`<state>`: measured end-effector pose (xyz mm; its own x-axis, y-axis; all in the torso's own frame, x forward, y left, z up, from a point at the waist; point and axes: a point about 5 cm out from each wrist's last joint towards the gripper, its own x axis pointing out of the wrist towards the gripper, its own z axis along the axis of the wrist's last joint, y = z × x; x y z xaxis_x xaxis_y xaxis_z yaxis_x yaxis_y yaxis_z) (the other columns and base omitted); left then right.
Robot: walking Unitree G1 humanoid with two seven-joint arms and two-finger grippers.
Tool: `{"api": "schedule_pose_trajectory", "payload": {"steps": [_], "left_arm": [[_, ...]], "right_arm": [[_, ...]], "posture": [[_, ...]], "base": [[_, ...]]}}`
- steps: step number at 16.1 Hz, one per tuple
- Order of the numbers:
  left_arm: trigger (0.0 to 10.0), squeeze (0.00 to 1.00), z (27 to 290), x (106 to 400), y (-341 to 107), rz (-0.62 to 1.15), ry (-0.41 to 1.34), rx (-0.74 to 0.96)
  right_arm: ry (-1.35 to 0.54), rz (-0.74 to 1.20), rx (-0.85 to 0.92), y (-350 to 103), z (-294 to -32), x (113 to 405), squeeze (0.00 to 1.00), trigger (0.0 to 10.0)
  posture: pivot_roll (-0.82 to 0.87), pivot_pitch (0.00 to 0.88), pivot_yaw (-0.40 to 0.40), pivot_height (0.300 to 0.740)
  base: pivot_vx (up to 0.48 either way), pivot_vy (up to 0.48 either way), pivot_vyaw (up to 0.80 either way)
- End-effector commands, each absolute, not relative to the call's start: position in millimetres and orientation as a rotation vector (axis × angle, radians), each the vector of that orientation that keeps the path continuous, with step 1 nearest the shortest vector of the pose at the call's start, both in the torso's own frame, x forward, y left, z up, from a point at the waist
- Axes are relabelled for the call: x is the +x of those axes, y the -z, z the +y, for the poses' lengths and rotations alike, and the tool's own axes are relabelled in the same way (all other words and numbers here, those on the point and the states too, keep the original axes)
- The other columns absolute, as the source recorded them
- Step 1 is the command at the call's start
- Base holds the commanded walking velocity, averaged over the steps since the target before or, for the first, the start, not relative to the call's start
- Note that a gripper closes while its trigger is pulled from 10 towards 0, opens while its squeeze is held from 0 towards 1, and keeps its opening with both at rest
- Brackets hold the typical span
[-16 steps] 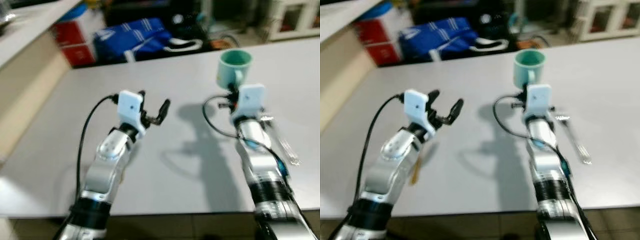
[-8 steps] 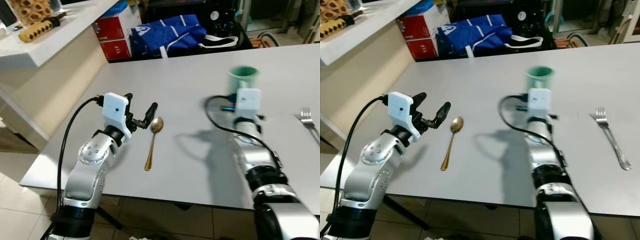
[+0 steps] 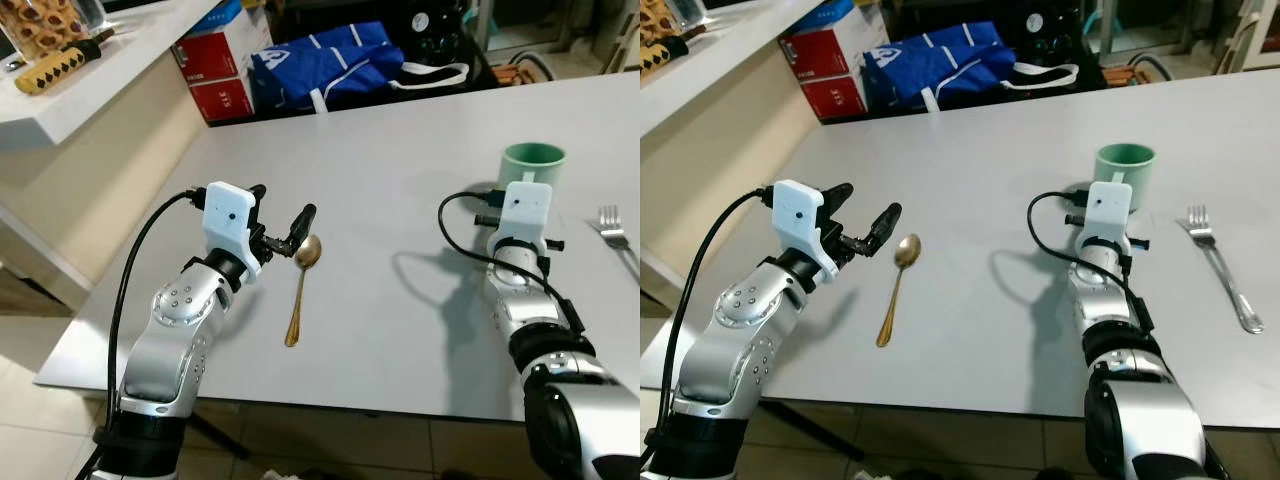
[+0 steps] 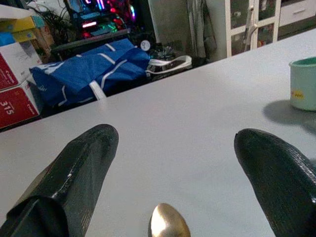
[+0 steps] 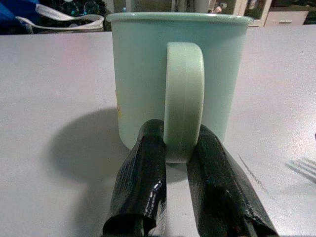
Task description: Setting the table
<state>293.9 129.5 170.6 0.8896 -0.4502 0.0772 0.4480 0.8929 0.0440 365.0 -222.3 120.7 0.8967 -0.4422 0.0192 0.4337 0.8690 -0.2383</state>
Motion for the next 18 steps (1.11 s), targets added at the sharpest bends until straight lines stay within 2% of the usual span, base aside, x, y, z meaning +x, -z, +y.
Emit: {"api": "schedule_pose_trajectory", "payload": {"steps": [1, 5, 6, 7, 14, 17, 18], "left_arm": [[10.0, 0.00, 138.3, 292.6, -172.6, -0.082, 0.453, 0.036], [10.0, 0.00, 141.5, 291.2, -174.0, -0.077, 0.452, 0.046], [10.0, 0.00, 141.4, 290.8, -174.2, -0.075, 0.450, 0.046], [10.0, 0.00, 141.3, 290.7, -174.3, -0.075, 0.450, 0.047], [10.0, 0.00, 140.0, 292.0, -176.0, -0.081, 0.448, 0.034], [10.0, 0.00, 136.9, 295.5, -177.1, -0.093, 0.441, 0.010], [10.0, 0.00, 135.3, 296.8, -177.1, -0.097, 0.440, 0.007]], "right_arm": [[0.448, 0.026, -0.246, -122.1, -215.0, 367.8, 0.00, 10.0], [0.454, 0.130, -0.196, -101.4, -215.3, 361.4, 0.00, 10.0], [0.458, 0.156, -0.172, -96.0, -215.3, 359.3, 0.61, 10.0], [0.462, 0.166, -0.169, -94.0, -215.6, 358.4, 1.00, 10.0], [0.475, 0.181, -0.146, -91.7, -218.5, 357.1, 1.00, 10.0], [0.440, 0.058, -0.155, -113.6, -211.1, 366.8, 1.00, 10.0], [0.425, 0.002, -0.166, -121.9, -207.4, 368.9, 0.88, 10.0]], "posture": [[-0.10, 0.000, 0.272, 0.731], [-0.09, 0.000, 0.279, 0.731], [-0.08, 0.000, 0.277, 0.731], [-0.08, 0.000, 0.277, 0.731], [-0.09, 0.000, 0.262, 0.731], [-0.11, 0.000, 0.235, 0.731], [-0.11, 0.000, 0.221, 0.731]], "base": [[0.000, 0.000, 0.00], [0.000, 0.000, 0.00], [0.000, 0.000, 0.00], [0.000, 0.000, 0.00], [0.000, 0.000, 0.00], [0.000, 0.000, 0.00], [0.000, 0.000, 0.00]]}}
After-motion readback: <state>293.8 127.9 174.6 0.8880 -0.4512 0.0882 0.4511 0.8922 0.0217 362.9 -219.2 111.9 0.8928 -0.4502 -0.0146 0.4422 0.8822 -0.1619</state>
